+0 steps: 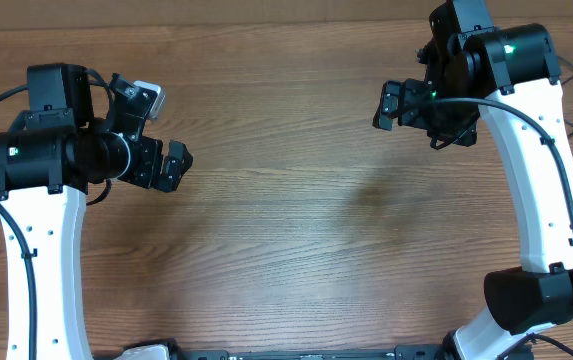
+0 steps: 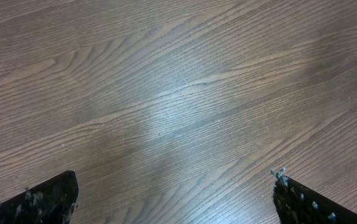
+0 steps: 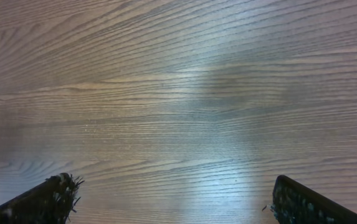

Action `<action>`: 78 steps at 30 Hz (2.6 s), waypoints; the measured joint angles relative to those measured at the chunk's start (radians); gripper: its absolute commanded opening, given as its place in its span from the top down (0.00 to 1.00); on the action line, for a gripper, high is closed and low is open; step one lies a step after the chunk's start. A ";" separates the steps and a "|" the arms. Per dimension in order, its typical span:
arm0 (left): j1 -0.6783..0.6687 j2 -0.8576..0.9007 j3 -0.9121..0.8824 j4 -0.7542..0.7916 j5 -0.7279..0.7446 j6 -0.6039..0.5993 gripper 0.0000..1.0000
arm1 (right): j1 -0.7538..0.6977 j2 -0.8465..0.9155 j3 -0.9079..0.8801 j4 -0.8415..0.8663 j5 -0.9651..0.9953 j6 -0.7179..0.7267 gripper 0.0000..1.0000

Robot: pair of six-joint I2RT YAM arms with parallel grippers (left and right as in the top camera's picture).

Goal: Untangle cables

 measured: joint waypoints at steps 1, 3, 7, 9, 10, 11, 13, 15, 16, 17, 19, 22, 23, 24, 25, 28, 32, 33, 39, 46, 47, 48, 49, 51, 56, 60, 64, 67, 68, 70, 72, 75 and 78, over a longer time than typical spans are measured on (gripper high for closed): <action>0.000 0.000 0.000 0.000 0.000 0.000 0.00 | 0.000 0.000 0.000 0.000 0.000 0.000 0.00; 0.000 0.000 0.000 0.000 0.000 0.000 0.01 | 0.000 0.000 0.000 0.000 0.000 -0.001 0.00; 0.000 0.000 0.000 0.000 0.000 0.000 0.00 | 0.000 0.000 0.000 0.000 0.000 0.000 0.00; 0.000 0.000 0.000 0.000 0.000 0.000 0.00 | 0.000 0.000 0.000 0.000 0.000 0.000 0.00; 0.000 0.000 0.000 0.000 0.000 0.000 0.01 | 0.000 0.000 0.000 0.000 0.000 0.000 0.00; 0.000 0.000 0.000 0.000 0.000 0.000 0.01 | 0.000 0.000 0.000 0.000 0.000 0.000 0.00; 0.000 0.000 0.000 0.000 0.000 0.000 0.00 | 0.000 0.000 0.000 0.000 -0.001 0.000 0.00; 0.000 0.000 0.000 0.000 -0.001 0.000 0.00 | 0.000 0.000 0.000 0.000 -0.001 0.000 0.00; 0.000 0.000 0.000 -0.001 -0.002 0.000 0.00 | 0.000 0.000 0.000 0.000 0.000 0.000 0.00; 0.000 0.000 0.000 -0.003 -0.005 0.000 0.00 | 0.000 0.000 0.000 0.000 0.000 0.000 0.00; 0.000 0.000 0.000 -0.017 -0.009 0.000 0.00 | 0.000 0.000 0.000 0.000 0.000 0.000 0.00; 0.000 0.000 0.000 -0.024 -0.012 0.000 0.00 | 0.000 0.000 0.000 0.000 0.000 0.000 0.00; 0.000 0.000 0.000 -0.025 -0.011 0.000 0.00 | 0.000 0.000 0.000 0.000 0.000 0.000 0.00; 0.000 0.000 0.000 -0.025 -0.011 0.000 0.01 | 0.000 0.000 0.000 0.000 0.000 0.000 0.00; 0.000 -0.001 0.000 -0.023 -0.008 0.000 0.00 | 0.000 0.000 0.000 0.000 0.000 0.000 0.00; 0.000 -0.022 -0.018 0.012 0.002 0.000 0.00 | 0.000 0.000 0.000 0.000 0.000 -0.001 0.00; 0.000 -0.121 -0.124 0.121 0.022 0.000 0.00 | 0.000 0.000 0.000 0.001 -0.001 0.000 0.00; 0.000 -0.157 -0.166 0.152 0.029 0.000 0.01 | 0.000 0.000 0.000 0.000 0.000 0.000 0.00; 0.000 -0.365 -0.428 0.296 0.060 0.000 0.00 | 0.000 0.000 0.000 0.000 -0.001 0.000 0.00; -0.006 -0.579 -0.692 0.477 0.091 0.000 0.01 | 0.000 0.000 0.000 0.000 -0.001 0.000 0.00; -0.013 -0.614 -0.726 0.513 0.095 -0.002 0.01 | 0.000 0.000 0.000 0.000 -0.002 0.000 0.00; -0.022 -0.654 -0.768 0.565 0.099 -0.005 0.00 | 0.000 0.000 0.000 0.000 -0.002 -0.001 0.00; -0.031 -0.692 -0.805 0.606 0.103 -0.014 0.00 | 0.000 0.000 0.000 0.000 -0.002 0.000 0.00; -0.047 -0.763 -0.875 0.706 0.110 -0.046 0.00 | 0.000 0.000 0.000 0.000 -0.002 0.000 0.00; -0.064 -0.902 -1.013 0.932 0.124 -0.145 0.01 | 0.000 0.000 0.000 0.000 -0.003 0.000 0.00; -0.074 -1.004 -1.096 1.073 0.130 -0.191 0.01 | 0.000 0.000 0.000 0.001 -0.003 0.000 0.00; -0.078 -1.087 -1.172 1.184 0.119 -0.206 0.00 | 0.000 0.000 0.000 0.000 -0.003 0.000 0.00; -0.078 -1.142 -1.228 1.248 0.095 -0.215 0.01 | 0.000 0.000 0.000 0.000 -0.003 0.000 0.00; -0.078 -1.161 -1.251 1.275 0.082 -0.217 0.00 | 0.000 0.000 0.000 0.000 -0.003 0.000 0.00; -0.078 -1.202 -1.296 1.325 0.059 -0.219 0.01 | 0.000 0.000 0.000 0.001 -0.003 0.000 0.00; -0.078 -1.242 -1.342 1.374 0.035 -0.219 0.01 | 0.000 0.000 0.000 0.000 -0.003 0.000 0.00; -0.078 -1.310 -1.424 1.464 0.006 -0.219 0.00 | 0.000 0.000 0.000 0.000 -0.003 -0.001 0.00; -0.080 -1.369 -1.512 1.565 -0.013 -0.219 0.00 | 0.000 0.000 0.000 0.000 -0.003 0.000 0.00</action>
